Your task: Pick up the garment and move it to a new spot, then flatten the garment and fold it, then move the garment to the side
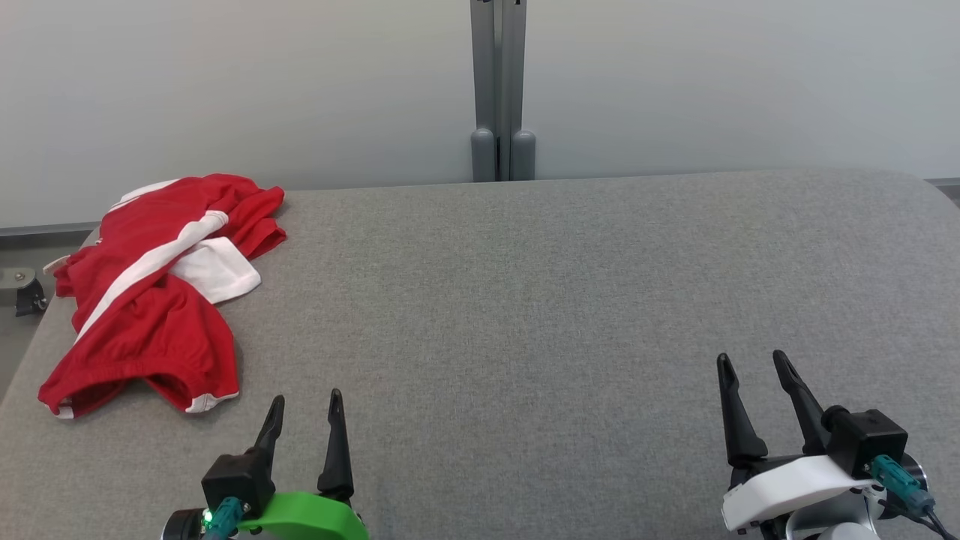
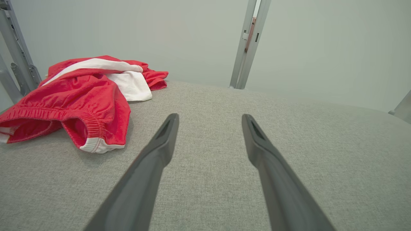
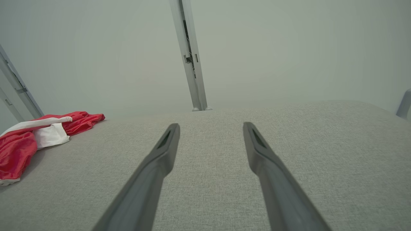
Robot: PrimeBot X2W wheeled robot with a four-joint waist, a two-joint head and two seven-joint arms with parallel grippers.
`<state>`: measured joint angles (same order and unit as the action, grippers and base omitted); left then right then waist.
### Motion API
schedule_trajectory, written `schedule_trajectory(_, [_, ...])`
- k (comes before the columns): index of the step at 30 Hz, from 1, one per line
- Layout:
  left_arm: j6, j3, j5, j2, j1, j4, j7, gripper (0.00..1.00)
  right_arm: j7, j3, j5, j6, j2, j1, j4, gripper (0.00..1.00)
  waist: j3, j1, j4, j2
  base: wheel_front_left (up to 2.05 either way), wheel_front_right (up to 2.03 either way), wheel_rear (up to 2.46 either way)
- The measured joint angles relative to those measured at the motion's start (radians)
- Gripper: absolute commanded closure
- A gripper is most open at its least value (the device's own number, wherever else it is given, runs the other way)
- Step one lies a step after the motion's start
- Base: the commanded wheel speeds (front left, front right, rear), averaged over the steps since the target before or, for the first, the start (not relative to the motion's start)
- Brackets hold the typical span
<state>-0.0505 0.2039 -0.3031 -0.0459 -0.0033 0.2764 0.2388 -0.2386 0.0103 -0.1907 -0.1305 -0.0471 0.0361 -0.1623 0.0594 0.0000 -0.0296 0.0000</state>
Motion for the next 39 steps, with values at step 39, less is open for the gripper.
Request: schedule_trajectory(39, [-0.009, 0.011, 0.068, -0.001, 0.002, 0.035, 0.023, 0.00, -0.023, -0.004, 0.081, 0.000, -0.001, 0.000, -0.016, 0.00, -0.006, 0.0000, -0.015, 0.0000, 0.00, 0.00, 0.00])
